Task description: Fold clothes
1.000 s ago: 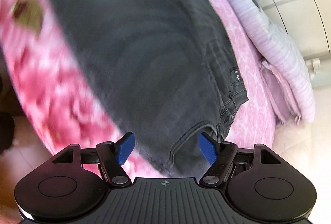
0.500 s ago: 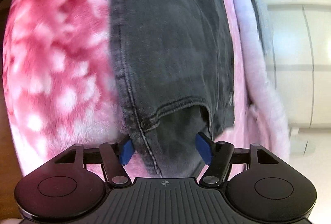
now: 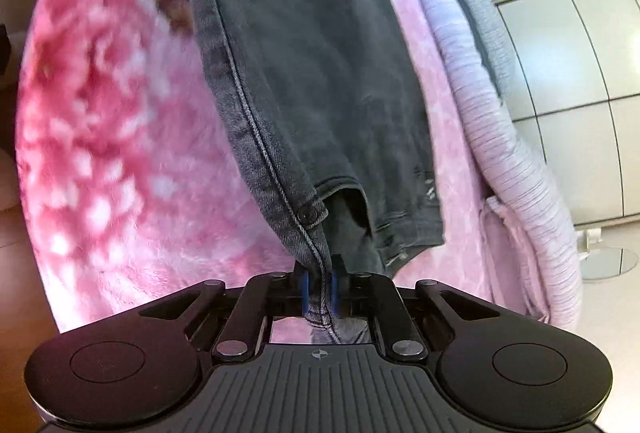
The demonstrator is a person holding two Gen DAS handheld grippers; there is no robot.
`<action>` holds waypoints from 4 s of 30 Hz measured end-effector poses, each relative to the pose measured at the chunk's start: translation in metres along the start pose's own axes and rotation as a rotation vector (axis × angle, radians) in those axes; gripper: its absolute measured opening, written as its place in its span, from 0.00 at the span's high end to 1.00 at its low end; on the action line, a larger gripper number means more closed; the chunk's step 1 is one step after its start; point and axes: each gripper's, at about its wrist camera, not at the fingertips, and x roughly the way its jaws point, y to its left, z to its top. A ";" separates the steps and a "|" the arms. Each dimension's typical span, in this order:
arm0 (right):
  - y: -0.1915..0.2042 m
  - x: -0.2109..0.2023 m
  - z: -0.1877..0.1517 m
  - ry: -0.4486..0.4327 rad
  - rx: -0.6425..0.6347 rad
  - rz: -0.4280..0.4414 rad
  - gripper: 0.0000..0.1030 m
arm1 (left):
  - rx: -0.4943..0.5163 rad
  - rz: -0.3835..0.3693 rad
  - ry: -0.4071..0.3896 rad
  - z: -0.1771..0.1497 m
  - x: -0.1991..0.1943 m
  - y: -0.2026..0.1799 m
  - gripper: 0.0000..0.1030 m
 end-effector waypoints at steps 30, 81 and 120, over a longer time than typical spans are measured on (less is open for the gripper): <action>-0.183 0.008 0.059 0.201 0.374 0.511 0.93 | 0.385 -0.454 -0.027 0.184 0.151 0.266 0.92; -0.290 0.179 -0.048 0.318 1.033 0.482 0.51 | 0.311 -0.424 0.200 0.335 0.353 0.228 0.70; -0.065 0.050 -0.116 -0.164 2.699 0.170 0.72 | 0.455 -0.708 -0.607 0.380 0.051 -0.066 0.39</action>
